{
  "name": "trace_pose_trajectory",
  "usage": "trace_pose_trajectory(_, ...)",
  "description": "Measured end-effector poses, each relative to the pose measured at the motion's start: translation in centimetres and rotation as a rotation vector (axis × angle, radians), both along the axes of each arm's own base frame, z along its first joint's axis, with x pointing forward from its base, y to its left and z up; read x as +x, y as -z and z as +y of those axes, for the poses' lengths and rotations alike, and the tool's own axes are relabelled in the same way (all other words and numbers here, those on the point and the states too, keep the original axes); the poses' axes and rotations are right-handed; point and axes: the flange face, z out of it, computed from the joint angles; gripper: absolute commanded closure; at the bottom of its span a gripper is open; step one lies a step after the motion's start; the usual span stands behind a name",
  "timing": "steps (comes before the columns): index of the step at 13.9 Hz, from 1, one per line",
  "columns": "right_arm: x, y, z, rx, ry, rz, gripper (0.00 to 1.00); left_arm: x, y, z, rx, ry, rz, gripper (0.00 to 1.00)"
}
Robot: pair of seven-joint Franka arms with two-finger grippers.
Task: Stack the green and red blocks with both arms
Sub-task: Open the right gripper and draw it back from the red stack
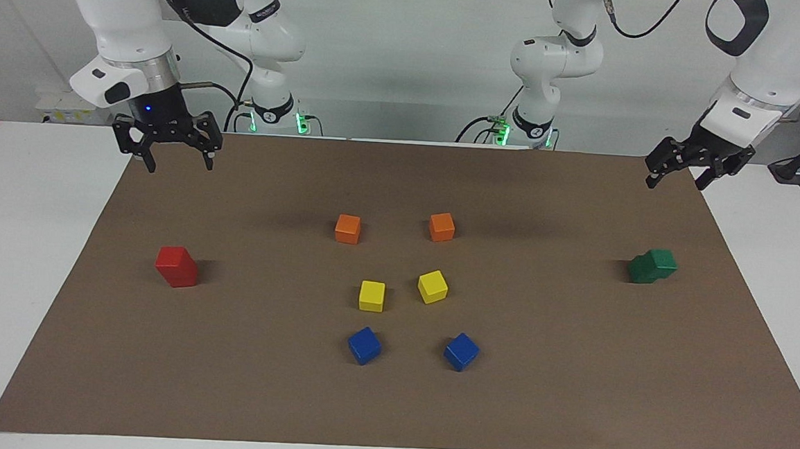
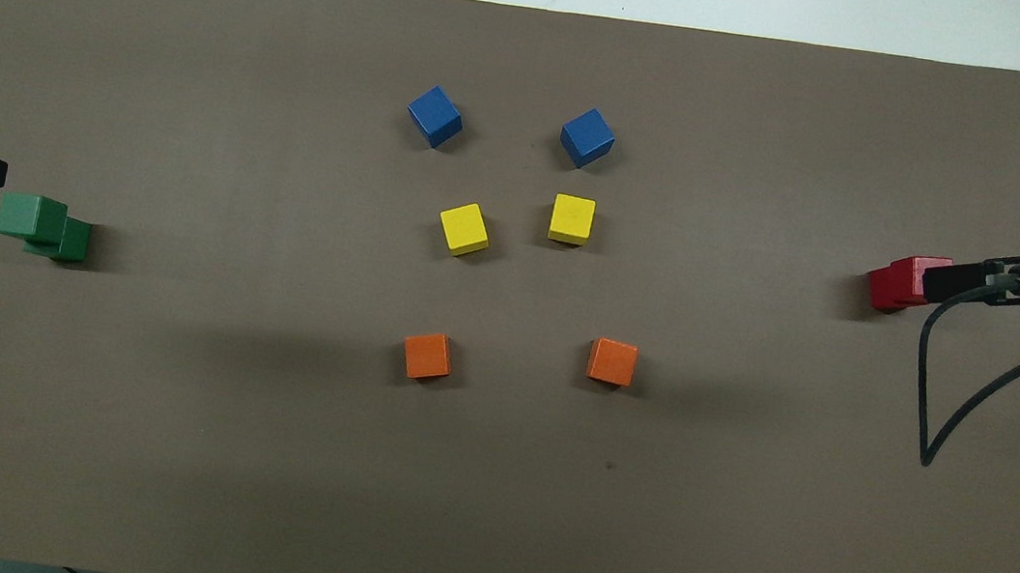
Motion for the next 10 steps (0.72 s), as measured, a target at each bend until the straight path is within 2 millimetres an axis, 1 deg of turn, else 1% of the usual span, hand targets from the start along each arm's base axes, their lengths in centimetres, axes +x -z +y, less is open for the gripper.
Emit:
trace_pose_trajectory(2, 0.3, -0.2, 0.3, 0.013, -0.003, 0.025, 0.0, 0.0, 0.0, 0.0, 0.001, 0.0, 0.0, 0.0)
trace_pose_trajectory(5, 0.5, 0.2, 3.6, 0.023, -0.008, 0.034, 0.0, 0.0, 0.0, 0.0, 0.001, 0.0, 0.0, 0.0)
trace_pose_trajectory(6, 0.4, 0.2, 4.1, 0.024, -0.008, 0.035, 0.0, 0.0, 0.0, 0.0, 0.001, 0.0, 0.0, 0.0)
trace_pose_trajectory(7, 0.5, 0.3, 4.2, 0.024, -0.006, 0.036, 0.0, 0.0, 0.0, 0.0, 0.001, 0.0, 0.0, 0.0)
trace_pose_trajectory(10, 0.7, 0.3, 3.6, 0.025, 0.005, 0.034, 0.0, 0.0, 0.0, 0.0, 0.001, 0.0, 0.0, 0.0)
